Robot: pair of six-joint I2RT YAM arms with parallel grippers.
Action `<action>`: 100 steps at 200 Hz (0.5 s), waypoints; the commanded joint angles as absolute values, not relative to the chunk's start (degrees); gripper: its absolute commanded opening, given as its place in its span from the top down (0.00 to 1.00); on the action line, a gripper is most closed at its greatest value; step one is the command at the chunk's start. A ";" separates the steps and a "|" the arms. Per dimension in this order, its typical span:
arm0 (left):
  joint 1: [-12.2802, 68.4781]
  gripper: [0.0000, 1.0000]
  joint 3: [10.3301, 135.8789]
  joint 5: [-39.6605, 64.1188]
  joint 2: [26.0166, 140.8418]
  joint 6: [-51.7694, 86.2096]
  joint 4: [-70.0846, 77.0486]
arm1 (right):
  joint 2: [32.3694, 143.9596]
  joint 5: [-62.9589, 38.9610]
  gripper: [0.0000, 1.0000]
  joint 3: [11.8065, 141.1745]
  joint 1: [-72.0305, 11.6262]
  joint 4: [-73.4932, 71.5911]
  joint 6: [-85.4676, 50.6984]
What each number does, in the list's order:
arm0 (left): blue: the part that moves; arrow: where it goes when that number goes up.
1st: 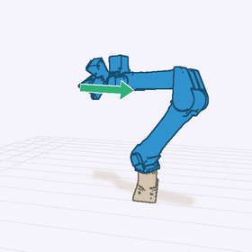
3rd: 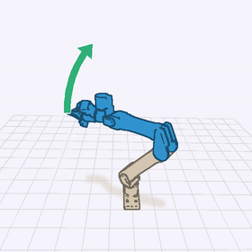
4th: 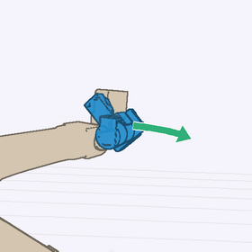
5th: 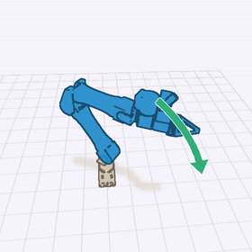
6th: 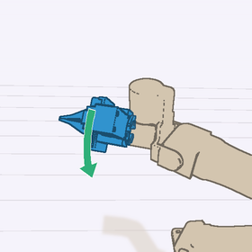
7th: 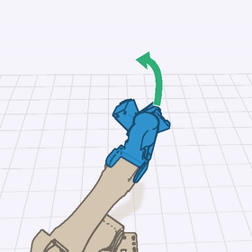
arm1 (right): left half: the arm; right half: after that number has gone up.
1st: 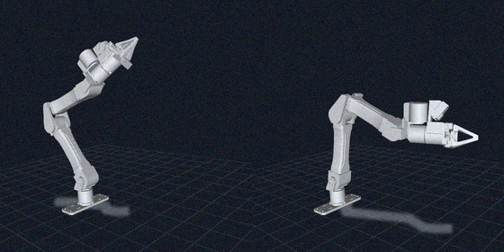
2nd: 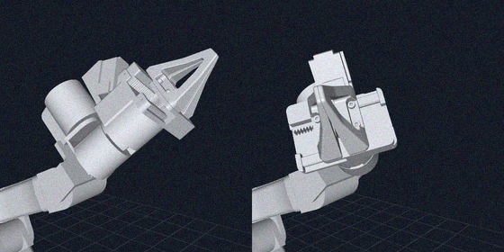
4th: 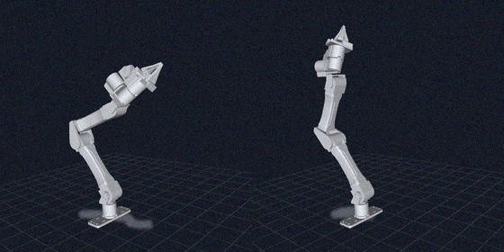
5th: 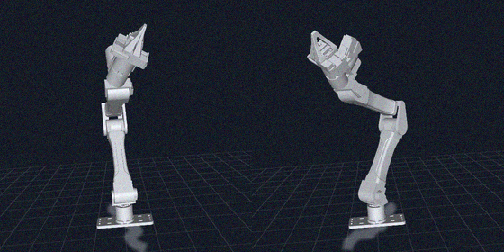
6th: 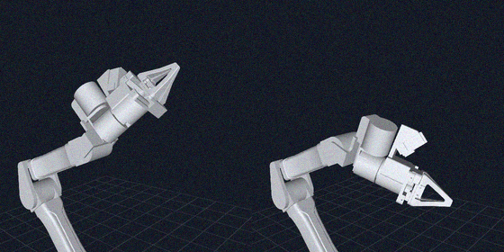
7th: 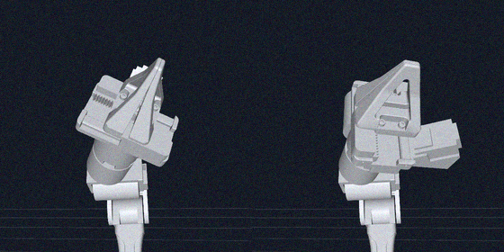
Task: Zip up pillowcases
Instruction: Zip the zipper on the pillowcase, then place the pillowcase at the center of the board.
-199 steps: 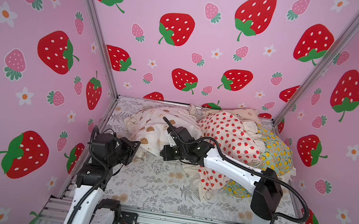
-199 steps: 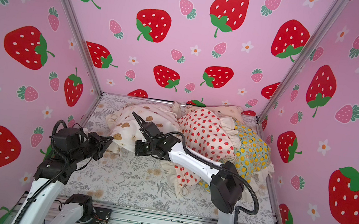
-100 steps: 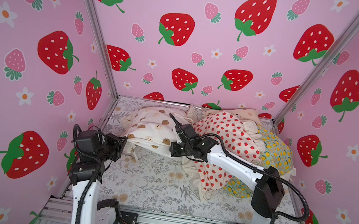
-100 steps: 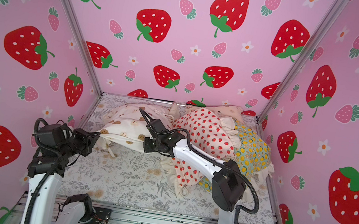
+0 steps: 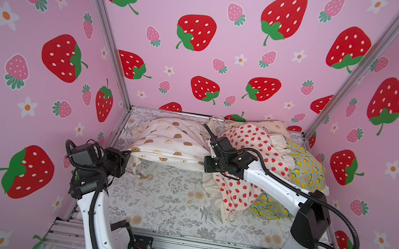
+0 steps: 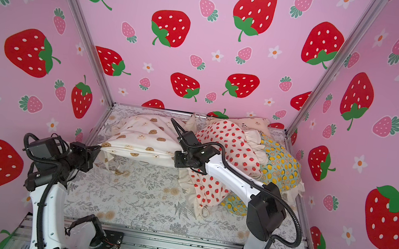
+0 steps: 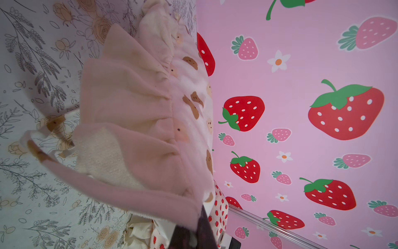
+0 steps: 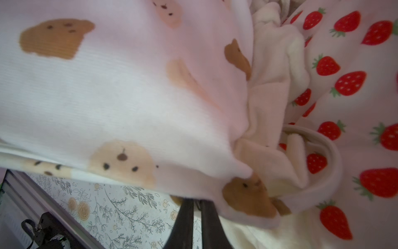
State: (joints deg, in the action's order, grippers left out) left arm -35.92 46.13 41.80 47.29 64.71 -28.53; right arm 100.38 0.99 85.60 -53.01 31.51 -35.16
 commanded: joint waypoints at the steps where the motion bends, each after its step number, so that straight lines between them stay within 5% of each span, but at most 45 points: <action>1: -37.62 1.00 49.47 40.91 47.37 62.51 -25.55 | 98.79 6.33 0.89 84.33 -51.59 36.45 -34.35; 38: -36.51 1.00 47.49 38.79 46.88 60.18 -26.72 | 98.88 2.15 0.83 84.81 -51.59 32.60 -33.85; 69: -34.38 1.00 47.08 34.01 46.19 54.84 -32.10 | 98.99 0.98 0.67 87.68 -51.60 33.36 -32.52; 100: -31.12 0.54 47.91 29.00 46.05 50.19 -36.28 | 95.78 2.44 0.50 89.14 -50.10 34.88 -31.35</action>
